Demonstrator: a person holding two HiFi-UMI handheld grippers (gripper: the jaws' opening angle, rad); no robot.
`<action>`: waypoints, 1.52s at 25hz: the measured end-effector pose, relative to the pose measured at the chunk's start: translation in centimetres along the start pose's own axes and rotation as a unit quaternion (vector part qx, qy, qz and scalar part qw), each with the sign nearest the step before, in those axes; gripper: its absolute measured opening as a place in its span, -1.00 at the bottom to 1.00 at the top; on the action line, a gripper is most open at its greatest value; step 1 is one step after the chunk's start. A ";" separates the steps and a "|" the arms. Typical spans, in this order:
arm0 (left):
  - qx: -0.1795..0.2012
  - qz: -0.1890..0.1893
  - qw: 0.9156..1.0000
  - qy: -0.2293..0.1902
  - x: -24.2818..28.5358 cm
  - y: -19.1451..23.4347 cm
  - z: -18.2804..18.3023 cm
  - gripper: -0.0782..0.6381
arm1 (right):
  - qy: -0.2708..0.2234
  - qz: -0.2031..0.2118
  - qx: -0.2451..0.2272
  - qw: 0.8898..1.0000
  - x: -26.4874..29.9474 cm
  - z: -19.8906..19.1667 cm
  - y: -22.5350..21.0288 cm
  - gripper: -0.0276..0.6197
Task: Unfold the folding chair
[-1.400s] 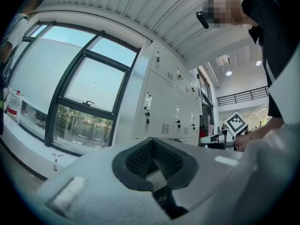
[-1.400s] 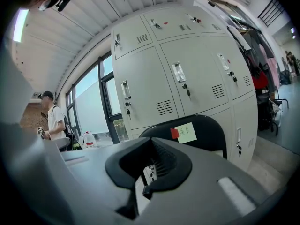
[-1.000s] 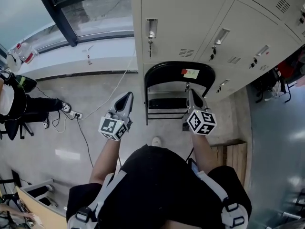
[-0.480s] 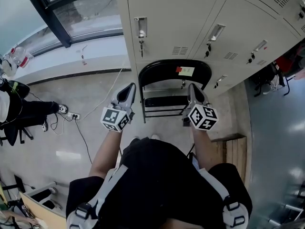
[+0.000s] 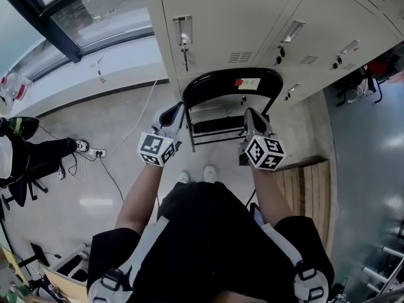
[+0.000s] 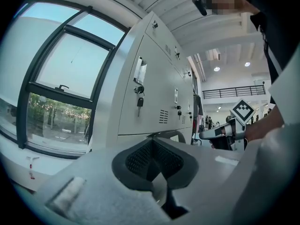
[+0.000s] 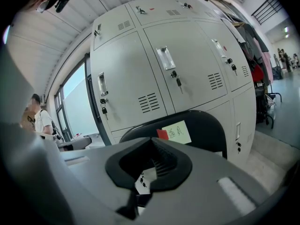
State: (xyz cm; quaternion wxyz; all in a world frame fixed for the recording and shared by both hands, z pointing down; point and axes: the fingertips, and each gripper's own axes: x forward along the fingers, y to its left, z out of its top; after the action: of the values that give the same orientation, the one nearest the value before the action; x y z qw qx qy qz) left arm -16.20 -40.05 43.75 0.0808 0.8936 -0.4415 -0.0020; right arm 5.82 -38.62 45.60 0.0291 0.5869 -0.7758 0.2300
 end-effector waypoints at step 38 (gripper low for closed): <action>0.074 -0.150 0.972 0.162 9.8 3.2 -11.1 -0.18 | 0.064 -0.196 0.176 0.962 -0.5 -14.0 -3.8 -0.42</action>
State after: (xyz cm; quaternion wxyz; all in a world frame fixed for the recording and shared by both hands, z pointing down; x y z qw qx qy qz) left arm -11.93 -48.10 55.80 0.0833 0.9415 -0.2825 0.1637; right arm 6.31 -33.46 59.11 0.0192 0.7078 -0.5889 0.3897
